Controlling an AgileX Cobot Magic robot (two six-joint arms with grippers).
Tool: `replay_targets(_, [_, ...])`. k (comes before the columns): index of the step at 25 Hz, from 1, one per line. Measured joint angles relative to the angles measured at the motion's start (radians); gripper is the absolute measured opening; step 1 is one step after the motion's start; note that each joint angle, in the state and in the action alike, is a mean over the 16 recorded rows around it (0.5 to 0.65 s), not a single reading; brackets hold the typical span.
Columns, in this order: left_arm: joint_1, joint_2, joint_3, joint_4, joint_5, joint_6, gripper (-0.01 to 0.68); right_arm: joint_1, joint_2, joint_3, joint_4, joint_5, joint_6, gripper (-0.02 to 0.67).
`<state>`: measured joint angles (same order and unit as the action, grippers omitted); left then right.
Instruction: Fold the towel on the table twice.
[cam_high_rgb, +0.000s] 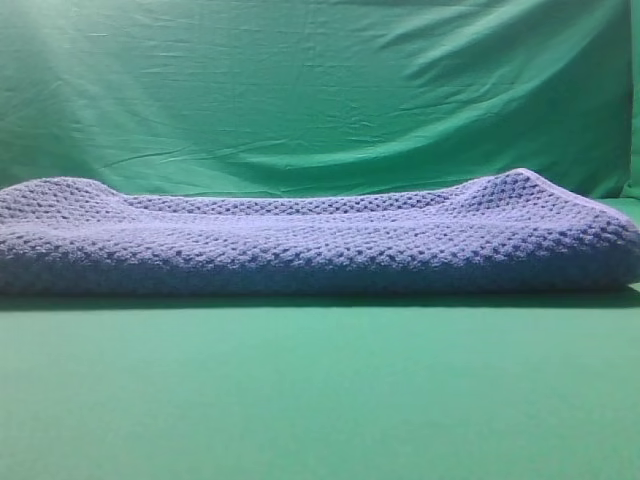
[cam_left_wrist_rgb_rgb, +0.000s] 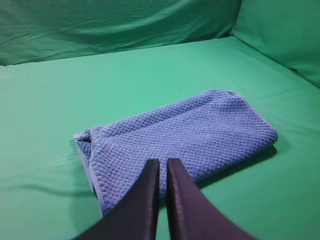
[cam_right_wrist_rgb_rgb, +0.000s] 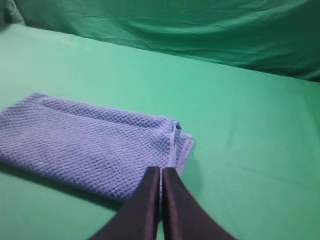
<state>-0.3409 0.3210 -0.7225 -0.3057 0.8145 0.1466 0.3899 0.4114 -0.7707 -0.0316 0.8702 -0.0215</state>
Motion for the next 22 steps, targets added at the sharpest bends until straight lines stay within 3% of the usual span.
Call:
replay_targets(11, [0.000,-0.287,0.162,0.021,0.005,-0.017,0.055,-0.001,-0.350,0.163,0.082,0.018,-0.033,0.000])
replay_targets(17, [0.001,-0.334,0.206,0.028,-0.015,-0.039,0.055,-0.002,-0.422,0.193,0.102,0.035,-0.028,0.000])
replay_targets(22, [0.002,-0.336,0.284,0.029,-0.119,-0.053,0.055,-0.002,-0.430,0.253,0.110,-0.021,-0.028,0.000])
